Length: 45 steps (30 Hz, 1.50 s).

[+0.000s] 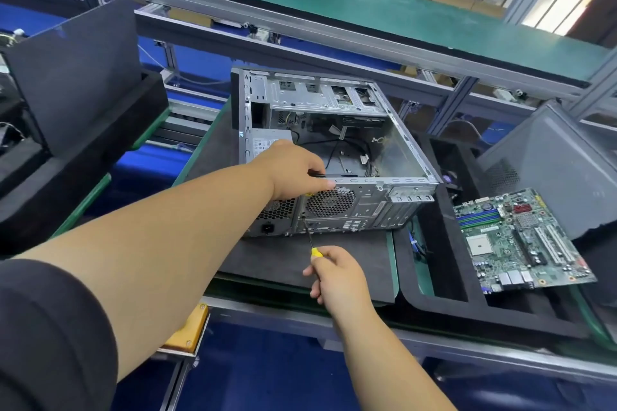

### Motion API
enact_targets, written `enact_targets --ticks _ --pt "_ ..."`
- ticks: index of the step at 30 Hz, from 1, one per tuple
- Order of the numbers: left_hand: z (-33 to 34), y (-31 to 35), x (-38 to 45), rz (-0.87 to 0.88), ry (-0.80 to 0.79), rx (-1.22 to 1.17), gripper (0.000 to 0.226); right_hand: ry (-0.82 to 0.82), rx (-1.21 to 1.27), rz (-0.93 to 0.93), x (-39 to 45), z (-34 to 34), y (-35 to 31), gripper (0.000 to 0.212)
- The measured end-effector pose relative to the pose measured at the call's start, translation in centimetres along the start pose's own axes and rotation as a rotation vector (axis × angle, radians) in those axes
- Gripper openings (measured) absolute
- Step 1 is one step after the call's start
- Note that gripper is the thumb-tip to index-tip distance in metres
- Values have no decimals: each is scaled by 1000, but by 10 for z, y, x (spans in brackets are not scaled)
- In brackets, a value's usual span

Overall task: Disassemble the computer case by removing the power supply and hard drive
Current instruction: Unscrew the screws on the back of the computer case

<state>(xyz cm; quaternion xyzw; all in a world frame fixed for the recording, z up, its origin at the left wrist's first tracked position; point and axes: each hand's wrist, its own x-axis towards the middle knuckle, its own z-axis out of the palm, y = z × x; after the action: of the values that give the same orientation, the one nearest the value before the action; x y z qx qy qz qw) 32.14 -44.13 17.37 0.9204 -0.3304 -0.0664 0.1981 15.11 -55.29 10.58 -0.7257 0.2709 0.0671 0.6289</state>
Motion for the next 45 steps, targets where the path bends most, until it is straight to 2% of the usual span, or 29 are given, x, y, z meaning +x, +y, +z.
enact_targets --ticks 18,29,33,37,41,45 --pt "1 1 2 25 34 39 40 75 51 31 6 7 21 9" --pt "0 2 1 24 28 59 42 103 77 131 10 7 26 18" --pt "1 2 1 18 24 44 41 64 170 264 12 7 20 25" --pt "1 1 1 20 30 42 42 24 181 262 11 8 22 40" --pt "1 2 1 16 26 47 41 -61 428 315 9 9 25 48" --pt "-1 4 0 16 17 37 40 -87 486 345 8 11 26 45"
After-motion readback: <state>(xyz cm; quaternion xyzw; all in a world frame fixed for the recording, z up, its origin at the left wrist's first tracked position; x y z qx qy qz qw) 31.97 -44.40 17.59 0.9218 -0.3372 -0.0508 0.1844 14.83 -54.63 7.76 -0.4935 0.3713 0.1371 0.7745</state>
